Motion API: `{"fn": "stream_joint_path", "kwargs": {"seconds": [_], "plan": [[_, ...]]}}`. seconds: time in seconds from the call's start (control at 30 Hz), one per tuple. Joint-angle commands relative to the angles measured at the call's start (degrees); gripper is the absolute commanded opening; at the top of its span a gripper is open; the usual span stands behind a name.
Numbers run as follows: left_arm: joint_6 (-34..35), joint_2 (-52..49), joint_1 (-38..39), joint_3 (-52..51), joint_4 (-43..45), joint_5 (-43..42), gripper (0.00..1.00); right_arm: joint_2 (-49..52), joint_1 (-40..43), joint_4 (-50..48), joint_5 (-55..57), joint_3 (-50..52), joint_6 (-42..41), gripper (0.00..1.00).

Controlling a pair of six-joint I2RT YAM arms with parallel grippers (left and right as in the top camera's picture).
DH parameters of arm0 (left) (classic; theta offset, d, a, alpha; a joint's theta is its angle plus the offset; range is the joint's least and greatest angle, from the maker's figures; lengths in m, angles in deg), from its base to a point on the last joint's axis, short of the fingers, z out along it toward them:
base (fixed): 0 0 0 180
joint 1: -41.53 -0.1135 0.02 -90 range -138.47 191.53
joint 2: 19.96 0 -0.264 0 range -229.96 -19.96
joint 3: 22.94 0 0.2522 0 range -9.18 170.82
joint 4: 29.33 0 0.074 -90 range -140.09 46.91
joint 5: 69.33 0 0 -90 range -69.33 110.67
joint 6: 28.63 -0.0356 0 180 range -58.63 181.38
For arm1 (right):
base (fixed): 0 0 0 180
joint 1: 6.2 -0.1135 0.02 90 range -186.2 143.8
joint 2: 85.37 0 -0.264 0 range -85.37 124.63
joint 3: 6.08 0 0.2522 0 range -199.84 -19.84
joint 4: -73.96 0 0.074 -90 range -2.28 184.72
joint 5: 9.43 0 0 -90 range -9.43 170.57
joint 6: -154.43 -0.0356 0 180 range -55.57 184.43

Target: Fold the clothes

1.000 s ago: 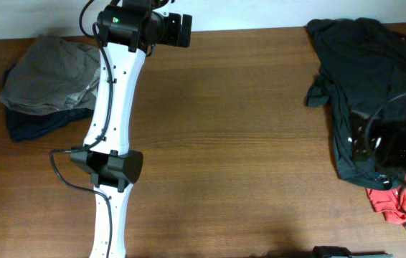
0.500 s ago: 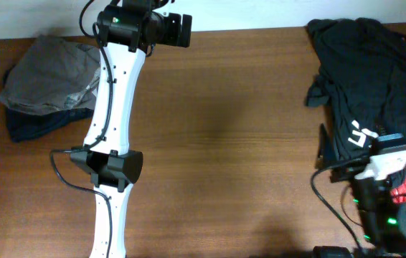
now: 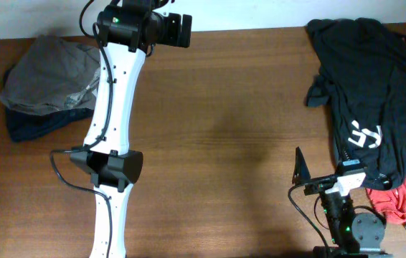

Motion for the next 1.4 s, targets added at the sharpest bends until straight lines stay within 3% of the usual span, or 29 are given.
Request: {"fn": "stream_joint_path", "kwargs": {"seconds": [0.0, 0.37, 1.23, 1.37], "plan": [[0.8, 0.1, -0.1, 0.0, -0.1, 0.3, 0.99, -4.5, -0.3, -0.3, 1.3, 3.8, -0.9, 0.99], [0.8, 0.1, -0.1, 0.0, -0.1, 0.3, 0.99, -7.2, -0.3, 11.2, 2.4, 5.8, -1.1, 0.99], [0.8, 0.1, 0.0, 0.0, -0.9, 0.4, 0.99, -1.7, -0.3, 11.0, 2.4, 5.8, -1.1, 0.99], [-2.7, 1.0, -0.1, 0.0, -4.0, 4.5, 0.99, -1.7, -0.3, 11.0, 2.4, 5.8, -1.1, 0.99]]}}
